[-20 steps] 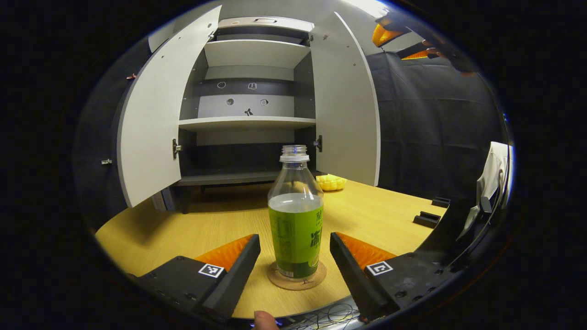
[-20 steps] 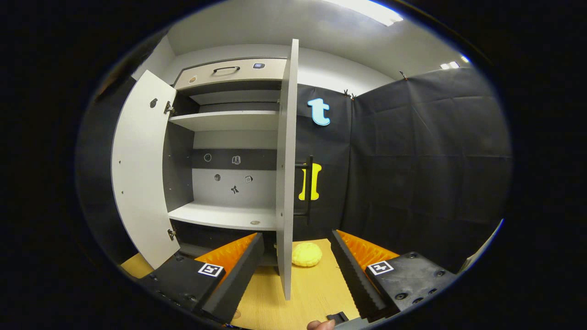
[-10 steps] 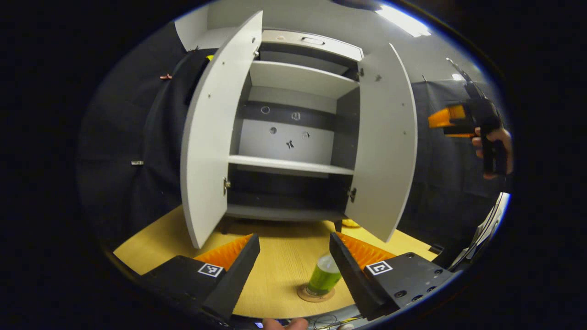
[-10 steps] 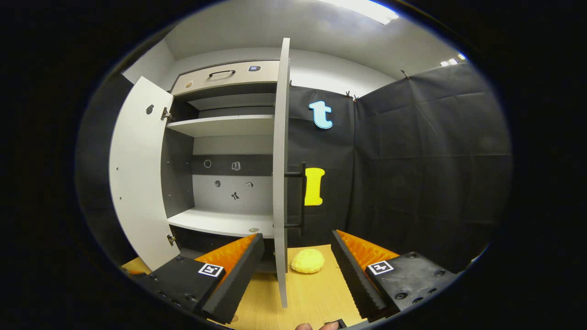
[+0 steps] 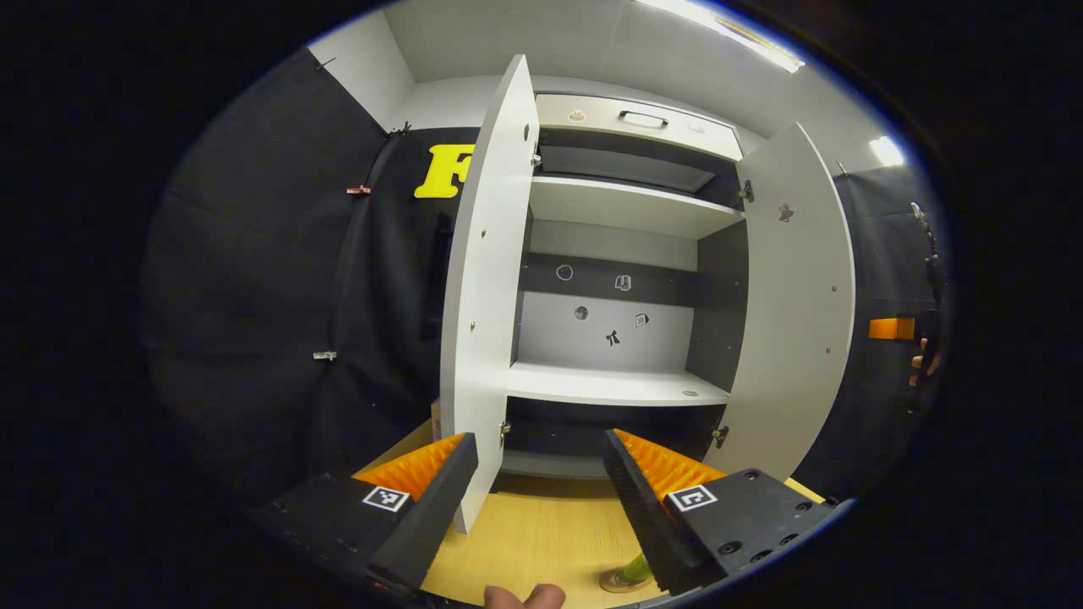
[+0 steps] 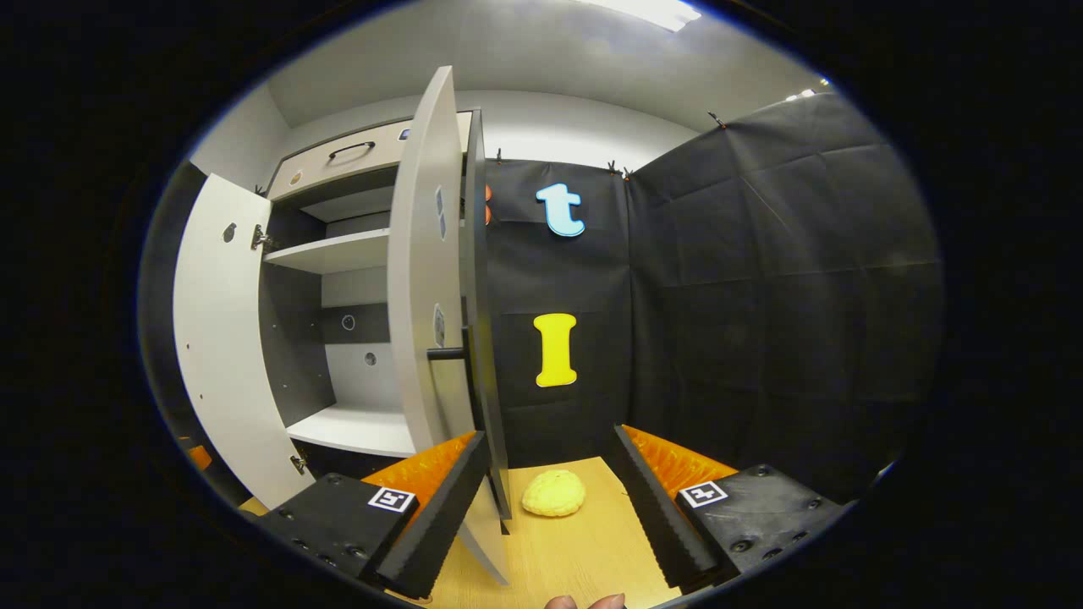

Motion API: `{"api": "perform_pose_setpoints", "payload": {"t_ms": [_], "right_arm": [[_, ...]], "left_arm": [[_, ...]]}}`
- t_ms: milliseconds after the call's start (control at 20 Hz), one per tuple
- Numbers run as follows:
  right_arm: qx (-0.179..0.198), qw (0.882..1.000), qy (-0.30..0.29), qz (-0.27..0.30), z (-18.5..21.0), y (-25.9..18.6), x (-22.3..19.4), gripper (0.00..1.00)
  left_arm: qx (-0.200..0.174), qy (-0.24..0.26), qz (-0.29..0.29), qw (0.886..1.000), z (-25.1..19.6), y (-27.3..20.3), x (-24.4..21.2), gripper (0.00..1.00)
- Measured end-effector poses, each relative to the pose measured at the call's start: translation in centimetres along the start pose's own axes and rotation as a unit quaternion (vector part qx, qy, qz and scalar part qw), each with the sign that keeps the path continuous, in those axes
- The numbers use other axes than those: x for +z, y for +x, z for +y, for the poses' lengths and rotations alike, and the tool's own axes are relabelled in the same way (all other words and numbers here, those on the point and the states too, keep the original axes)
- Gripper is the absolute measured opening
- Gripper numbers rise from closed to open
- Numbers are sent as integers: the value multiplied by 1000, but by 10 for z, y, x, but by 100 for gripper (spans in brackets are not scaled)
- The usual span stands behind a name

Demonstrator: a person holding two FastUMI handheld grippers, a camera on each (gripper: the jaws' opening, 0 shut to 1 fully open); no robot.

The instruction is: Grasp the bottle in the cabinet with the left hand and place it on the coaster, then close the right door with the right hand and the left door with the left hand.

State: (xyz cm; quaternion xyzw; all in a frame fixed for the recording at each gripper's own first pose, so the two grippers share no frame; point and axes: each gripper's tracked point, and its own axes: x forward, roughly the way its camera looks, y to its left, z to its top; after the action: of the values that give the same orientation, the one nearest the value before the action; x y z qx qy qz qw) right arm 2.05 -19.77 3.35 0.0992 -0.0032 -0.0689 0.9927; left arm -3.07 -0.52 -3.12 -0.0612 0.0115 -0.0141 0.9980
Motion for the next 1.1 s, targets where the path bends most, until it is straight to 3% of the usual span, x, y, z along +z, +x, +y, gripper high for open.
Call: {"api": "perform_pose_setpoints", "payload": {"t_ms": [300, 700, 1100], "right_arm": [[35, 999, -9, 14, 11, 43, -4, 98], [34, 999, -4, 16, 12, 33, -9, 96], [92, 995, -7, 26, 102, 29, -15, 96]], "left_arm": [[24, 20, -21, 999, 17, 7, 36, 95], [51, 26, -21, 998, 44, -7, 41, 95], [52, 44, -20, 997, 58, -15, 38, 95]]}}
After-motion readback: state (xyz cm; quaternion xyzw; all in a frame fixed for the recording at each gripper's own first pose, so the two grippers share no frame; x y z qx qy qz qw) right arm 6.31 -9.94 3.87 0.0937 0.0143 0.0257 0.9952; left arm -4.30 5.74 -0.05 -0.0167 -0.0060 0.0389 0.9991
